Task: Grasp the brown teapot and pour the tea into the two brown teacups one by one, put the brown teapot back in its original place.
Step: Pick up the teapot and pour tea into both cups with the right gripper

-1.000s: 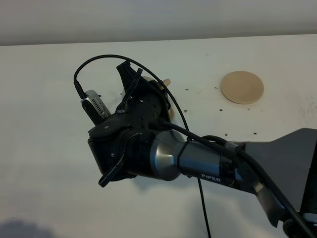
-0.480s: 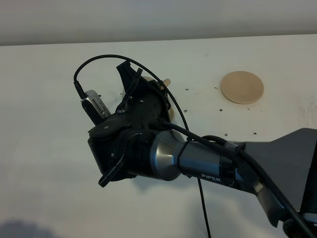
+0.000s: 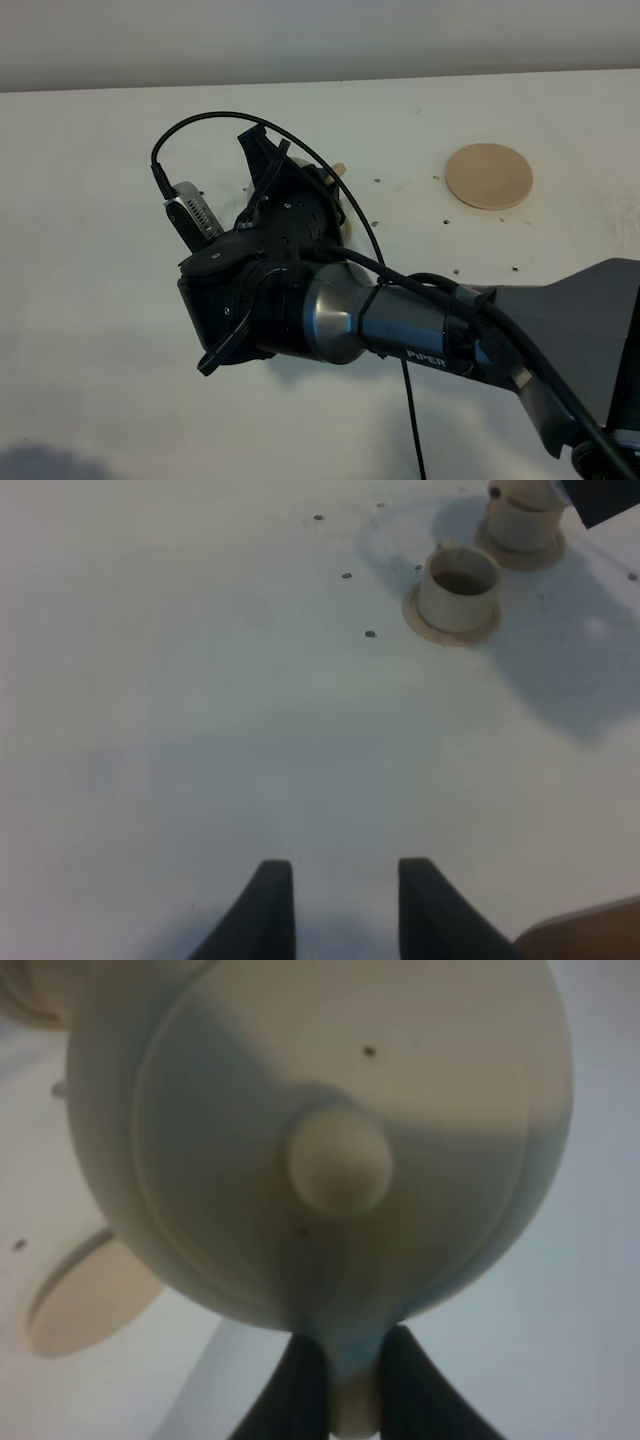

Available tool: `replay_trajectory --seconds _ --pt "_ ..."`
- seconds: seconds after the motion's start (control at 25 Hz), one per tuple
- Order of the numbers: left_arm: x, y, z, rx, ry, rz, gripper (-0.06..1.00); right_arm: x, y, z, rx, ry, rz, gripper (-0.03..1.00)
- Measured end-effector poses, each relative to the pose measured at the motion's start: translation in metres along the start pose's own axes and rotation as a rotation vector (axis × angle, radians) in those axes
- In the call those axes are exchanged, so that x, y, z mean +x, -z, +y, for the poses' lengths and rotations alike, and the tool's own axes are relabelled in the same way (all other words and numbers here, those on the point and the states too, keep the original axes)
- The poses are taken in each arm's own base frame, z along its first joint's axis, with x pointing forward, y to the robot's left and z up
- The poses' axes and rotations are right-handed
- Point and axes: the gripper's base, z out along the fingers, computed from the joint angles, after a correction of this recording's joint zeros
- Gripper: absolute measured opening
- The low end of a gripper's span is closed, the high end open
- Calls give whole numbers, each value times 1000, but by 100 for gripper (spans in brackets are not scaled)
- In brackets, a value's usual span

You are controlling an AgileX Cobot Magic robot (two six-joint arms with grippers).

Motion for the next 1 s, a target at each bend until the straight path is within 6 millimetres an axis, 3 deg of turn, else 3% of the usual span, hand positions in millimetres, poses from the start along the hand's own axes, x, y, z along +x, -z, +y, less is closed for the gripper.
replay_trajectory --seconds 0.16,0.36,0.64,1.0 --pt "0 0 0 0 0 0 24 3 4 -3 -69 -62 -32 11" --pt "0 0 0 0 0 0 24 26 16 -16 -178 -195 -100 11" --pt "0 0 0 0 0 0 24 53 17 -15 -488 -374 -233 11" --pt "0 0 0 0 0 0 24 49 6 -7 -663 -476 -273 11"
